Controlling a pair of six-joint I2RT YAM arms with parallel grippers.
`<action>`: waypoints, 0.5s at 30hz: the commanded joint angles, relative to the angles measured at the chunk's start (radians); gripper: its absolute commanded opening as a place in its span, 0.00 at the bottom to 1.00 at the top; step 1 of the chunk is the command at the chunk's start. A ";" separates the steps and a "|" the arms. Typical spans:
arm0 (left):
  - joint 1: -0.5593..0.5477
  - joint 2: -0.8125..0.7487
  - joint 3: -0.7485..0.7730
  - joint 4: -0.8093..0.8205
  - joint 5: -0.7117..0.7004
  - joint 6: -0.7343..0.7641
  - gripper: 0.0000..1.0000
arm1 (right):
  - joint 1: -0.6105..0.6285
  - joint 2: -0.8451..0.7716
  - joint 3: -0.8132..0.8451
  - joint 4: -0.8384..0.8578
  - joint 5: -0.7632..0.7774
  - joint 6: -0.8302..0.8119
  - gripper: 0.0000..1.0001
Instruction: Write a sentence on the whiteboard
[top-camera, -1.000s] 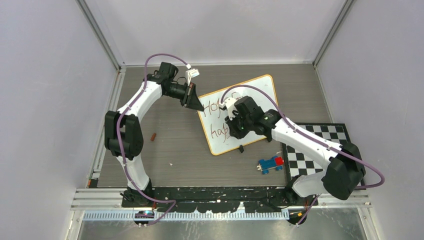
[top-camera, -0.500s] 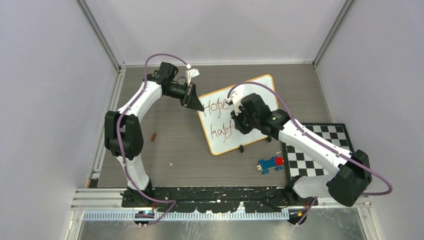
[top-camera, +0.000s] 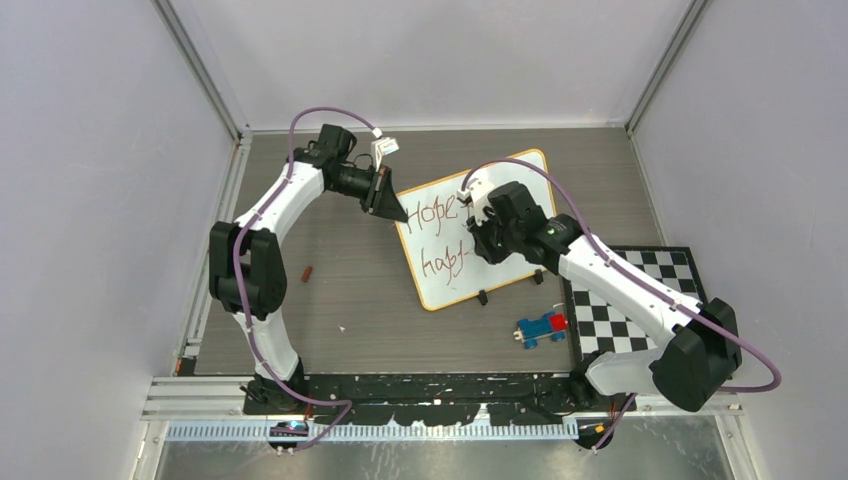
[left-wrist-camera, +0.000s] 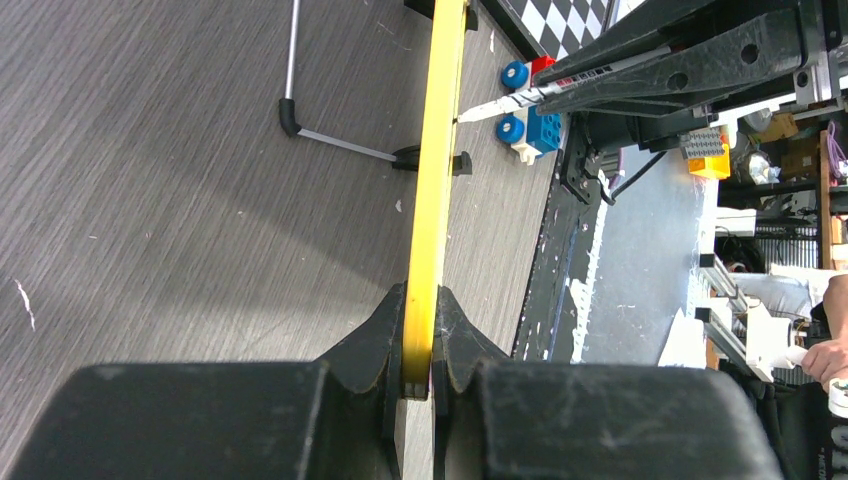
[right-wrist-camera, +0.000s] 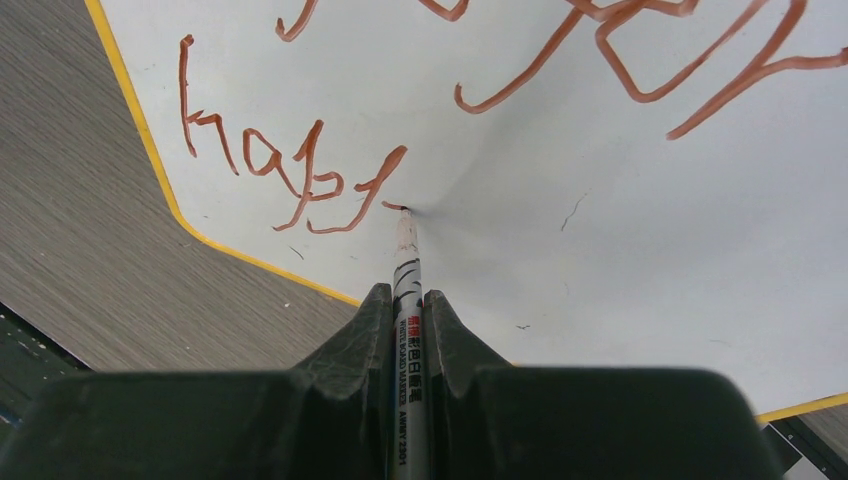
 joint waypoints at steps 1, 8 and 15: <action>0.002 -0.017 0.018 0.001 -0.091 0.030 0.00 | -0.024 -0.024 0.029 0.039 0.036 -0.009 0.00; 0.003 -0.018 0.018 0.000 -0.093 0.030 0.00 | -0.023 -0.017 -0.012 0.007 -0.028 0.001 0.00; 0.003 -0.015 0.022 0.001 -0.090 0.031 0.00 | 0.009 0.000 -0.013 0.004 -0.047 0.004 0.00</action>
